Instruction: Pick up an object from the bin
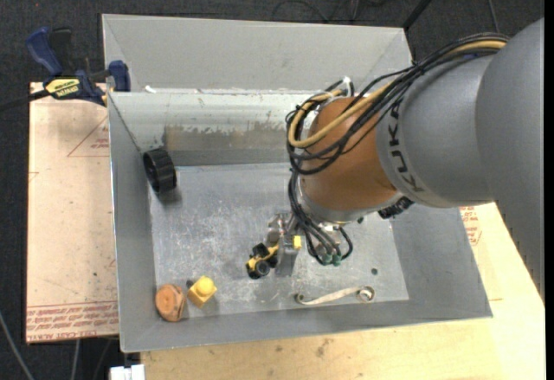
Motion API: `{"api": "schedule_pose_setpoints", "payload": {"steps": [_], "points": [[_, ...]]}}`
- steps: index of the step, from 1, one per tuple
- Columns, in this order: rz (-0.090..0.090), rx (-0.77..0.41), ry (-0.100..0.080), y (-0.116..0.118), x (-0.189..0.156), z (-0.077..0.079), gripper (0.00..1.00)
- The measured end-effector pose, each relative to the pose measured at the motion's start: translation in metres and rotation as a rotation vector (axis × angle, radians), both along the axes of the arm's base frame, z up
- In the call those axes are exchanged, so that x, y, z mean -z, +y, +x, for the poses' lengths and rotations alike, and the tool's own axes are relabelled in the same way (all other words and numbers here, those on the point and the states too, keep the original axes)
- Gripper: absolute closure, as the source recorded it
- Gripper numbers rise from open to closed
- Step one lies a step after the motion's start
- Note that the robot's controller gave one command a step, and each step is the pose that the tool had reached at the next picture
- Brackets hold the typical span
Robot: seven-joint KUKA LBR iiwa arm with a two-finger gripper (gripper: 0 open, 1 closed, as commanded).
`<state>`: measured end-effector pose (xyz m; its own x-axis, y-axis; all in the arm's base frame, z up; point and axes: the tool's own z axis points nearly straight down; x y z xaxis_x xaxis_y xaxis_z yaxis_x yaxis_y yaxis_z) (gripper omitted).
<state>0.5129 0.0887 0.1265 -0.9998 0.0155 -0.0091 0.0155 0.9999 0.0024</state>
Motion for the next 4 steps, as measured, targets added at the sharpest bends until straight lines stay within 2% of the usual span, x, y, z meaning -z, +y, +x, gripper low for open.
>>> {"api": "schedule_pose_setpoints", "payload": {"steps": [1, 2, 3, 4], "points": [[-0.003, -0.001, 0.017, -0.001, -0.034, -0.012, 1.00], [0.000, -0.031, -0.006, -0.015, -0.025, 0.008, 1.00], [-0.003, -0.027, 0.024, -0.030, -0.013, -0.004, 1.00], [-0.001, -0.039, -0.007, -0.032, -0.007, 0.009, 1.00]]}}
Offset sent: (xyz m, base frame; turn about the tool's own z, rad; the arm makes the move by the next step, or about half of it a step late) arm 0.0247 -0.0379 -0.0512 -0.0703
